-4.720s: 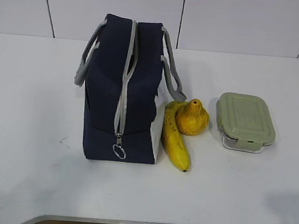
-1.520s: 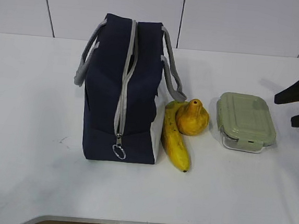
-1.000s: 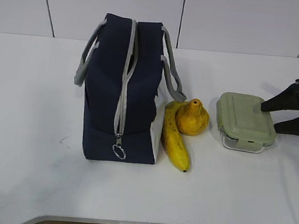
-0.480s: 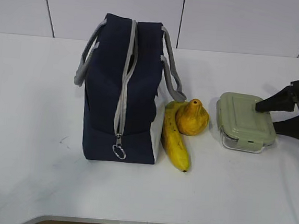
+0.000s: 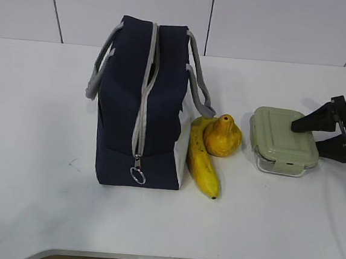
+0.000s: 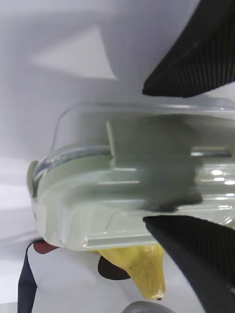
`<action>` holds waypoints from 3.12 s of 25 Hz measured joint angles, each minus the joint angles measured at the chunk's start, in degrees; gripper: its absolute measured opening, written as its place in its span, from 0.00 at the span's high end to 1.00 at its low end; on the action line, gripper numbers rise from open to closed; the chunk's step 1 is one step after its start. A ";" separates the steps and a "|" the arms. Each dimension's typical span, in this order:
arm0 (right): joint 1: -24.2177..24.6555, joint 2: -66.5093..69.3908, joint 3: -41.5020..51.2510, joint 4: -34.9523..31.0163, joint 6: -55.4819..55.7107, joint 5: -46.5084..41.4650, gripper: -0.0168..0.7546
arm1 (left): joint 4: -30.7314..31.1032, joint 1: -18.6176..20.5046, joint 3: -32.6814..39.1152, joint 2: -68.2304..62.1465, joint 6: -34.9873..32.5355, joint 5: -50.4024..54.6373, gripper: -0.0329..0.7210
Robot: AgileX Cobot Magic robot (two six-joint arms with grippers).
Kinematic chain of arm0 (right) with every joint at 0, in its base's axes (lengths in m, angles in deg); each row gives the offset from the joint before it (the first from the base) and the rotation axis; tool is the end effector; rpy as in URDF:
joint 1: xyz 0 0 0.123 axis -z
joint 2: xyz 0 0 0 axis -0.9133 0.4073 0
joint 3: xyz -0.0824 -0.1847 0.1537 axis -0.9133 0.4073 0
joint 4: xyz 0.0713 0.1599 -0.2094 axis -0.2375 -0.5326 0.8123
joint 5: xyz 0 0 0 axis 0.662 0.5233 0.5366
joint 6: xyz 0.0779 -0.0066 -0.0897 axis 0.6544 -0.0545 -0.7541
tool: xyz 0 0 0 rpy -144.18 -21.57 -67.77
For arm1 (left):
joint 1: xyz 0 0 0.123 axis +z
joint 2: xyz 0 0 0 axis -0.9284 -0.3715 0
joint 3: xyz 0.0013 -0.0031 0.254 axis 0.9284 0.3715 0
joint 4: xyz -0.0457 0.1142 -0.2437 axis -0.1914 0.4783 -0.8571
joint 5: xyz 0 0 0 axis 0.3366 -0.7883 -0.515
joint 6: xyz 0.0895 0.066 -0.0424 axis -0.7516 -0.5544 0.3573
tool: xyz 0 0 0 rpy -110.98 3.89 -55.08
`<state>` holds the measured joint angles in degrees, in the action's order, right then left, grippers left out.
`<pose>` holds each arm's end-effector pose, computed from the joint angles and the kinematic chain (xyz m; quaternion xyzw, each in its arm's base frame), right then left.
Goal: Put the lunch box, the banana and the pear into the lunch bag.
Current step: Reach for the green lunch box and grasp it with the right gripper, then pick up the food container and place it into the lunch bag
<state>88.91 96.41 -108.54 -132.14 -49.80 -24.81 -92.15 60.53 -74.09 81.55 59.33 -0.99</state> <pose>0.4014 -0.0617 0.0738 0.0976 0.8741 0.4512 0.1507 0.0643 -0.0148 0.2771 0.0699 0.8587 -0.0563 0.5045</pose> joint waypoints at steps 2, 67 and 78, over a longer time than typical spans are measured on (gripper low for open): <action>0.00 0.00 0.00 -0.13 0.00 0.00 0.27 | 0.00 0.00 0.00 0.00 0.00 0.00 0.41; -20.83 -19.71 -16.28 -2.94 20.79 -2.01 0.47 | -47.80 0.00 -19.82 -62.34 -23.17 -17.19 0.32; -22.33 -19.71 -16.37 -4.62 21.02 0.75 0.47 | -51.30 -2.30 -39.42 -85.21 -29.13 -15.87 0.31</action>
<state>66.58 76.70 -124.90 -136.76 -28.78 -24.07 -143.45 58.23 -113.51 -3.66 30.20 -16.86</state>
